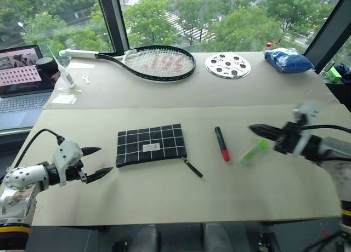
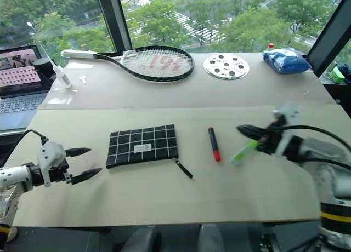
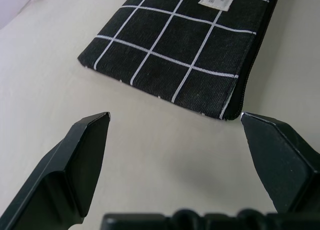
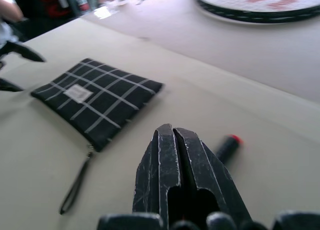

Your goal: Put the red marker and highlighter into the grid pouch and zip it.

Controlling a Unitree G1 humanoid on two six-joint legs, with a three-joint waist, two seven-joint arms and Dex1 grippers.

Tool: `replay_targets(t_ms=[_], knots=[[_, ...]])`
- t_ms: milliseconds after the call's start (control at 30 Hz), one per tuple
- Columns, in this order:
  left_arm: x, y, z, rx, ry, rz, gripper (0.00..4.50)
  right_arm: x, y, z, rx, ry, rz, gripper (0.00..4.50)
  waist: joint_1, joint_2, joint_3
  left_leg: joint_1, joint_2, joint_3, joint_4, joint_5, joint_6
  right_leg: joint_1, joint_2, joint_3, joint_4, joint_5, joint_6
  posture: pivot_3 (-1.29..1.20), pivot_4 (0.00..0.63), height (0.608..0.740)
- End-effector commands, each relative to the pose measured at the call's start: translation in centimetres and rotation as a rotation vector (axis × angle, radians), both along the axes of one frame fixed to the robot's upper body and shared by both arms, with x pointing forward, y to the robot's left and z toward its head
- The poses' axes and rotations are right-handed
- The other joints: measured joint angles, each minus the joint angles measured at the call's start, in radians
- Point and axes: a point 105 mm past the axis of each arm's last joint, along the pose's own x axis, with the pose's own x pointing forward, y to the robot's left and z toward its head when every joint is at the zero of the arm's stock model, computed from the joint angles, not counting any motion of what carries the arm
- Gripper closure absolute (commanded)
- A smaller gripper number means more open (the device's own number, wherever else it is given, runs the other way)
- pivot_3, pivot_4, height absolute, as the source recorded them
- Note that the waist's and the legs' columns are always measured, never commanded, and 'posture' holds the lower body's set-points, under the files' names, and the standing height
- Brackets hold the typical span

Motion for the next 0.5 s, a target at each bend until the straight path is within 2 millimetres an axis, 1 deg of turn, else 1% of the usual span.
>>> replay_targets(t_ms=[33,67,167,233,267,333,400,500], knots=[[0.2,0.4,-0.4,0.12,-0.025,-0.061,0.0,1.0,4.1,-1.1,-0.136,-0.083,0.076,4.45,-0.003,0.0,0.0,0.0,0.0,0.0,0.0,0.0,0.0,-0.001,0.0,0.0,0.0,0.0,0.0,0.0,0.15,0.74],[0.3,0.5,-0.5,0.133,-0.028,-0.068,0.0,1.2,4.8,-1.3,-0.154,-0.102,0.09,4.45,-0.002,0.0,0.0,-0.001,0.0,0.0,0.0,0.0,0.0,-0.002,0.0,0.0,0.001,0.0,0.0,0.0,0.15,0.74],[0.4,1.1,-1.2,0.213,-0.027,-0.101,0.0,2.6,8.0,-1.3,-0.205,-0.167,0.123,4.45,-0.001,0.0,0.0,-0.002,-0.001,0.0,0.0,0.0,-0.001,-0.002,-0.001,-0.001,0.0,0.0,0.0,0.0,0.15,0.74],[0.7,1.3,-1.3,0.24,-0.048,-0.112,0.0,3.3,9.0,-2.0,-0.257,-0.186,0.129,4.45,-0.003,0.0,0.0,-0.002,-0.001,0.0,0.0,0.001,-0.001,-0.003,0.0,-0.001,0.0,0.001,0.0,0.0,0.15,0.74],[0.9,1.3,-1.2,0.242,-0.062,-0.116,0.0,3.5,9.2,-2.5,-0.289,-0.195,0.131,4.45,-0.003,0.0,0.0,-0.001,-0.001,0.0,-0.001,0.001,-0.001,-0.003,0.0,-0.001,0.001,0.001,0.0,0.0,0.15,0.74],[1.5,0.9,-1.1,0.24,-0.103,-0.13,0.0,4.1,8.9,-4.6,-0.422,-0.229,0.131,4.45,-0.001,0.0,0.0,-0.001,0.0,-0.001,-0.001,0.001,-0.001,-0.003,0.0,-0.002,0.001,0.001,0.0,0.0,0.15,0.74],[1.7,0.5,-1.1,0.232,-0.132,-0.146,0.0,4.6,8.6,-6.0,-0.507,-0.252,0.129,4.45,-0.001,0.0,0.0,-0.001,-0.001,0.0,-0.001,0.001,-0.002,-0.003,0.0,-0.002,0.001,0.001,0.0,0.0,0.15,0.74],[1.9,-0.1,-1.3,0.216,-0.155,-0.167,0.0,4.7,8.9,-6.8,-0.524,-0.265,0.142,4.45,-0.005,0.001,-0.001,0.0,-0.001,0.0,-0.001,0.001,-0.002,-0.002,0.0,-0.002,0.002,0.001,0.0,0.0,0.15,0.74]])
